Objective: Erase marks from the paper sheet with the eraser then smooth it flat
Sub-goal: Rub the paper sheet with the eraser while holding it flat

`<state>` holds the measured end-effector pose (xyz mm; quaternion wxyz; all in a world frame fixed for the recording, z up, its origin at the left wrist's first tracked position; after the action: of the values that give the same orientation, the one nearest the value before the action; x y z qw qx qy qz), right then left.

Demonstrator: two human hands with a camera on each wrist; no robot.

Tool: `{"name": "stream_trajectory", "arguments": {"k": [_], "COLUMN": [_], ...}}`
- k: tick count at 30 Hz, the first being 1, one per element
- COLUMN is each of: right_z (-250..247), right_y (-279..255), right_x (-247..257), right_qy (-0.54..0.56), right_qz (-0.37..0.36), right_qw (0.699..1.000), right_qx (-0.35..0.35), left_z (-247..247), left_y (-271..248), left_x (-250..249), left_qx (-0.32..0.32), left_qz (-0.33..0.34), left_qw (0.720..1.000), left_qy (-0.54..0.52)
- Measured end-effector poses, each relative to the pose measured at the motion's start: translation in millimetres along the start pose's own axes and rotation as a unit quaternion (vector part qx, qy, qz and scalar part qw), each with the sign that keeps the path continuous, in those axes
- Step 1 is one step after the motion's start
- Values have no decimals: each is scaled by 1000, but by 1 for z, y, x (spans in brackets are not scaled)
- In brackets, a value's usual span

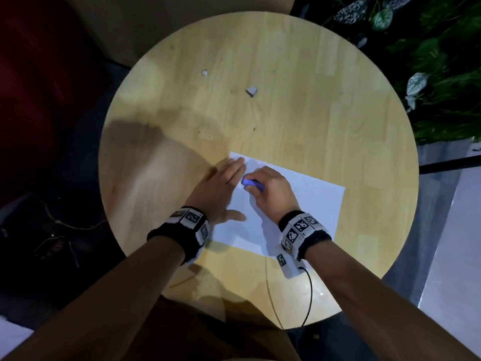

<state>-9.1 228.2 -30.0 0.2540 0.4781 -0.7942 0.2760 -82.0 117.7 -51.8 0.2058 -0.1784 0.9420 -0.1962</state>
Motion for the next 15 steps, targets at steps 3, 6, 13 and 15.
{"name": "stream_trajectory", "arguments": {"k": [3, 6, 13, 15], "right_z": [2, 10, 2, 1], "right_y": [-9, -33, 9, 14], "right_x": [0, 12, 18, 15], "right_qy": [-37, -46, -82, -81], "right_qz": [9, -37, -32, -9], "right_qw": [999, 998, 996, 996], "right_qx": [-24, -12, 18, -21], "left_z": [6, 7, 7, 7], "left_y": [0, -3, -2, -2], "left_x": [3, 0, 2, 0], "left_qx": [15, 27, 41, 48], "left_qz": [21, 11, -7, -10], "left_qw": [1000, 999, 998, 998], "left_qy": [12, 35, 47, 45]}}
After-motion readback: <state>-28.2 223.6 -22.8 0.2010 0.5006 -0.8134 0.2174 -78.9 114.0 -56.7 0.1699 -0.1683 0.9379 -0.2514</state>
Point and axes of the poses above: each hand's wrist, its own y-axis towards the middle knuckle, its own z-axis out of the palm, x = y × z, the point moved 7 cm from there along y, towards the middle knuckle, and after that the axes turned 1 degree about x, right-handed, at the moved point
